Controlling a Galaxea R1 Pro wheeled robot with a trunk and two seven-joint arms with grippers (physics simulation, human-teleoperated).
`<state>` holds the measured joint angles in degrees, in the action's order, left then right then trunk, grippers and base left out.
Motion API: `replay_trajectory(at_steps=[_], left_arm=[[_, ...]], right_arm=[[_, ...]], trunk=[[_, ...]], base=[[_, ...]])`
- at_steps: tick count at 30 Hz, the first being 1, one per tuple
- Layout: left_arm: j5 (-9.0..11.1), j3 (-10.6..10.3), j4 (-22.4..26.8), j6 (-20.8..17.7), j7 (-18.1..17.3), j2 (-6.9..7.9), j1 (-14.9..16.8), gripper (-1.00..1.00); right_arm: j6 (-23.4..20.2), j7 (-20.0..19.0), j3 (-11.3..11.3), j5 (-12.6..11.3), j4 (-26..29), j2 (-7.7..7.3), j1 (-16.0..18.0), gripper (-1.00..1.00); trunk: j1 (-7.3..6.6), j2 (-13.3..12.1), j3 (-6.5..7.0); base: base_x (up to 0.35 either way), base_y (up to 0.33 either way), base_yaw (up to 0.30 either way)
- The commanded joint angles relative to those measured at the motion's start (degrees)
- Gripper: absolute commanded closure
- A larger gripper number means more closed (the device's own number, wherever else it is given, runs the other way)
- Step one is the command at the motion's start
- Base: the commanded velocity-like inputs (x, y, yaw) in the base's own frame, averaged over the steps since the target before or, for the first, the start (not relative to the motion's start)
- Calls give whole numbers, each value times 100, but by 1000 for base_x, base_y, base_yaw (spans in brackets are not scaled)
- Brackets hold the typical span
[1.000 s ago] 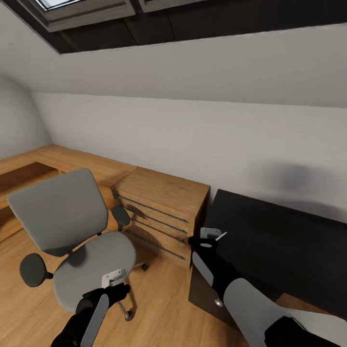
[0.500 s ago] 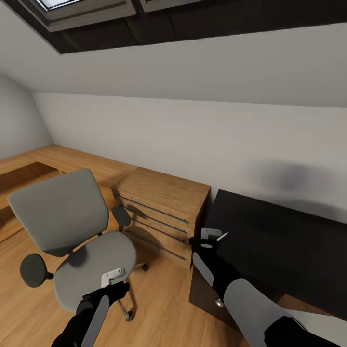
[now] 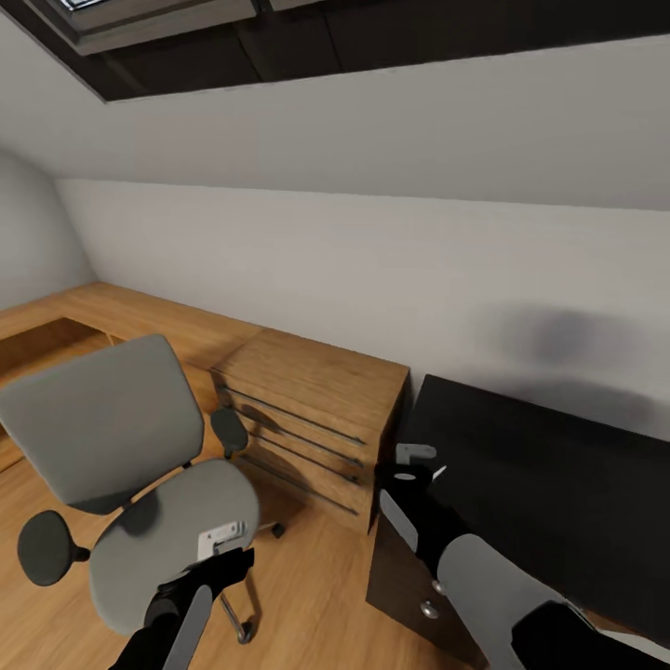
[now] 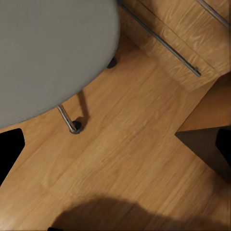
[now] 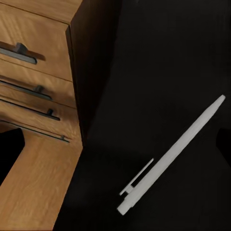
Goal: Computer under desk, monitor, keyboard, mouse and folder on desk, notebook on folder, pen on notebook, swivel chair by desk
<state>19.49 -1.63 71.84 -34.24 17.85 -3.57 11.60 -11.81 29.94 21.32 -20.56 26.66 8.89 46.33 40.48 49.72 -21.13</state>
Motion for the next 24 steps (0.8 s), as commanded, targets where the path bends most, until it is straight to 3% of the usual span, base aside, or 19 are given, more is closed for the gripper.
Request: replay_trajectory(at_steps=[1,16,24], left_arm=[[61,-8,20,-15,53,0,1,-100],[78,-22,216,-27,38,-12,-9,-100],[98,-21,442,-39,51,-21,-9,-100]], right_arm=[[-36,47,48,-33,-34,-25,26,-100],[48,55,29,-41,-234,-297,141,-100],[-7,58,22,-52,-249,-303,173,-100]], trunk=[[1,6,-7],[1,6,-7],[177,326,-151]], base=[[18,0,0],[4,0,0],[0,0,0]])
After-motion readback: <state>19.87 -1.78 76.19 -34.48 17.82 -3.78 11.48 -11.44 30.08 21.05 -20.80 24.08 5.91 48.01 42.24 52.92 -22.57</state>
